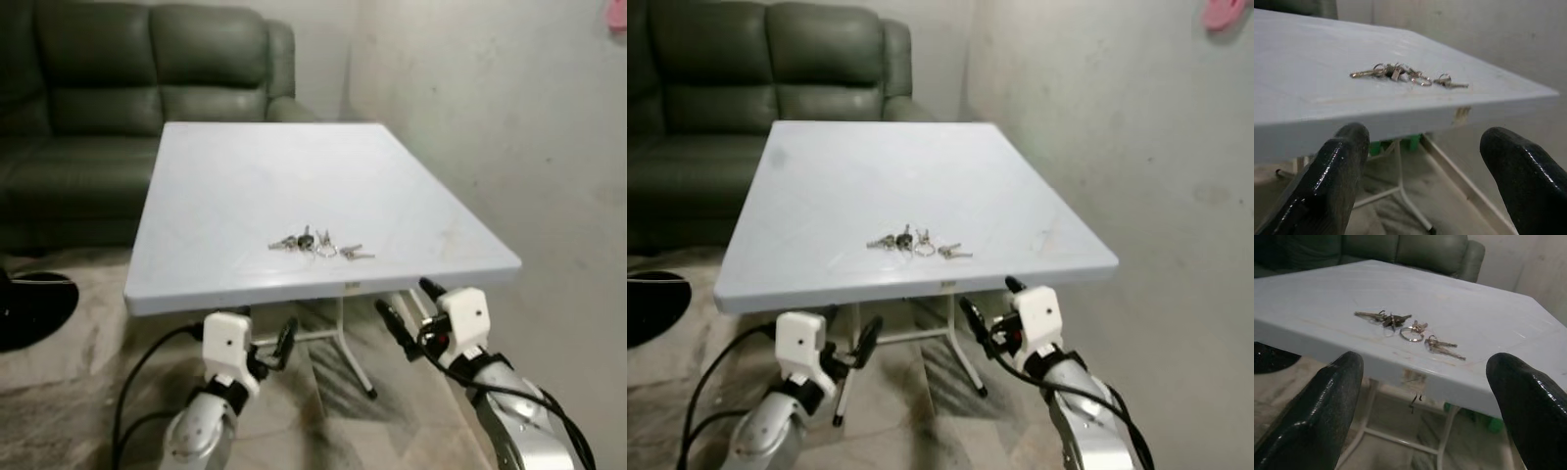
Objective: Hang keys on a hook
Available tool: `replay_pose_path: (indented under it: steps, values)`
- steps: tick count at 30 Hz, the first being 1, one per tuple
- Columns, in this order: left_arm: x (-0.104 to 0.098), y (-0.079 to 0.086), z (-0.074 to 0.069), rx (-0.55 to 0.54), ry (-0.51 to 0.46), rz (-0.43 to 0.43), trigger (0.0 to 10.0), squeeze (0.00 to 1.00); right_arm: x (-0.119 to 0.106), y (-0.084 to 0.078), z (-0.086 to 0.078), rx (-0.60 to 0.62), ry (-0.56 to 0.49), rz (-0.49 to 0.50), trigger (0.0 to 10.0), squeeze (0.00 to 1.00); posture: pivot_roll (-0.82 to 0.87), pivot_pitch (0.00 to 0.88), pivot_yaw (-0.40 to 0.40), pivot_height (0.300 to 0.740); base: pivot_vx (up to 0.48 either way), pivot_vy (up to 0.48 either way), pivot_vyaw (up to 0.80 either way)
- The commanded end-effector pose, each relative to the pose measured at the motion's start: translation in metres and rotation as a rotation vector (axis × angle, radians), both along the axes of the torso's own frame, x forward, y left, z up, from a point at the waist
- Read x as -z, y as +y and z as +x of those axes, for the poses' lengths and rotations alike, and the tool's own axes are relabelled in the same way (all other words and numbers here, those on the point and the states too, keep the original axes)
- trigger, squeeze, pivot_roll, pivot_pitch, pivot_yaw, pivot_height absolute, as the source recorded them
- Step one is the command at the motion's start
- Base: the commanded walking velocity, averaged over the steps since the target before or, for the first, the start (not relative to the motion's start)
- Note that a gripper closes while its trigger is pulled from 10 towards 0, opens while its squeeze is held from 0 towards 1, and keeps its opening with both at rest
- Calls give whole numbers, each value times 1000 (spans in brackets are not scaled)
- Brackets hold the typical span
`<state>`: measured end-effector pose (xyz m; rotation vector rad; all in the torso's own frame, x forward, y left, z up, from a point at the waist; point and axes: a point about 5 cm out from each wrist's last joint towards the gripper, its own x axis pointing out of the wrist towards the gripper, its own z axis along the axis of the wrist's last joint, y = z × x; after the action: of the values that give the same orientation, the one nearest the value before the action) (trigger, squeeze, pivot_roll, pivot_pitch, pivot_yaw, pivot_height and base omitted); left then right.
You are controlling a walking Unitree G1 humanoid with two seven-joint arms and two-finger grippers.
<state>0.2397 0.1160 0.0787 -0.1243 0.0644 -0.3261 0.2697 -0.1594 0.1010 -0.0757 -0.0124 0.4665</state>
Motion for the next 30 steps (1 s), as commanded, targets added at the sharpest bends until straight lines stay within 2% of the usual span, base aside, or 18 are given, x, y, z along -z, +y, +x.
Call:
replay_pose_path:
  steps: [1,8,16,19,23,30]
  values:
    - [-1,-6,0,15,1,-21,10000,0,-4,-9,1,21,-11,-14,10000,0,16,0,-78,740,0,0,0]
    - [-1,-3,3,-9,12,-63,10000,0,-3,-9,0,20,-10,-15,10000,0,13,0,-78,740,0,0,0]
    - [4,4,1,-7,30,-24,10000,0,-3,-8,-1,18,-10,-14,10000,0,11,0,-77,740,0,0,0]
    - [-1,7,4,-35,25,-106,10000,0,-3,-8,-1,19,-7,-13,10000,0,11,0,-77,740,0,-437,0]
    - [2,9,6,-81,66,-160,10000,0,-3,-8,-2,18,-6,-13,10000,0,9,0,-75,740,0,-298,0]
    - [4,9,7,-84,87,-178,10000,0,-2,-8,-2,20,-5,-13,10000,0,10,0,-75,740,0,0,0]
